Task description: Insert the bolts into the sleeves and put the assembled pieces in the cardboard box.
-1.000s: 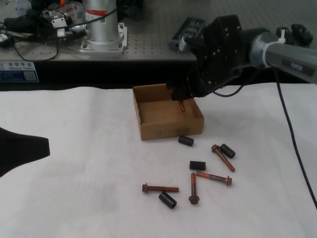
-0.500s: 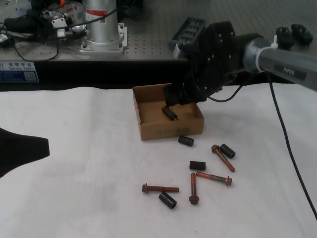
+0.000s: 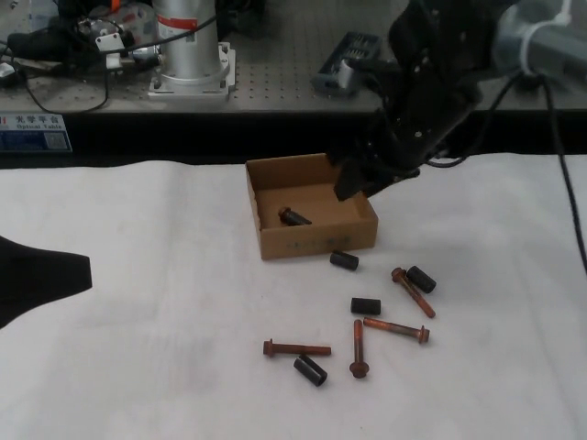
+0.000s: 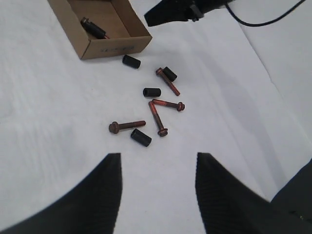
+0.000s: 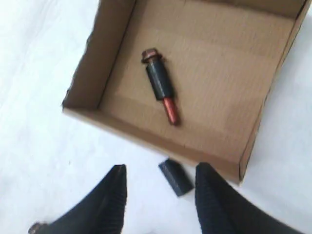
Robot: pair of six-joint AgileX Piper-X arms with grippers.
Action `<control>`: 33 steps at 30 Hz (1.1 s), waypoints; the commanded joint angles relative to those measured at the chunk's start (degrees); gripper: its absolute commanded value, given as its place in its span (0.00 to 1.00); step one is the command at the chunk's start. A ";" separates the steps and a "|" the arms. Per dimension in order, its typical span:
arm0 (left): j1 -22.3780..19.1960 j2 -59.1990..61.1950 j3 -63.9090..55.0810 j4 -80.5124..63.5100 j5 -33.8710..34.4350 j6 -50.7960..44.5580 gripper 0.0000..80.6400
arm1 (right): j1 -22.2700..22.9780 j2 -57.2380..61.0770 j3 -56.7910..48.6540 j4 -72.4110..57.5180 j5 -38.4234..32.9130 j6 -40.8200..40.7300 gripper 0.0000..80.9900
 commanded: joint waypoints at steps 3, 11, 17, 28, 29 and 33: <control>0.10 -0.51 -0.11 -0.32 -0.43 0.20 0.43 | -0.27 -8.38 10.05 2.25 -0.43 -2.62 0.42; 0.10 -0.38 -0.11 -0.32 -0.43 0.20 0.43 | 1.33 -27.27 34.81 -2.81 -1.34 -2.43 0.42; 0.10 -0.38 -0.11 -0.32 -0.43 0.20 0.43 | 2.00 -43.80 50.54 -3.94 -1.51 -0.18 0.42; 0.10 -0.38 0.95 0.76 -0.77 0.20 0.43 | 2.00 -70.55 66.44 -6.05 2.08 4.89 0.42; 0.10 -0.38 1.23 1.39 -1.03 0.20 0.43 | 2.00 -71.90 67.17 -6.72 2.82 5.43 0.42; 0.10 -0.38 2.05 1.90 -1.81 0.20 0.43 | 2.00 -75.37 69.05 -8.80 4.79 7.92 0.42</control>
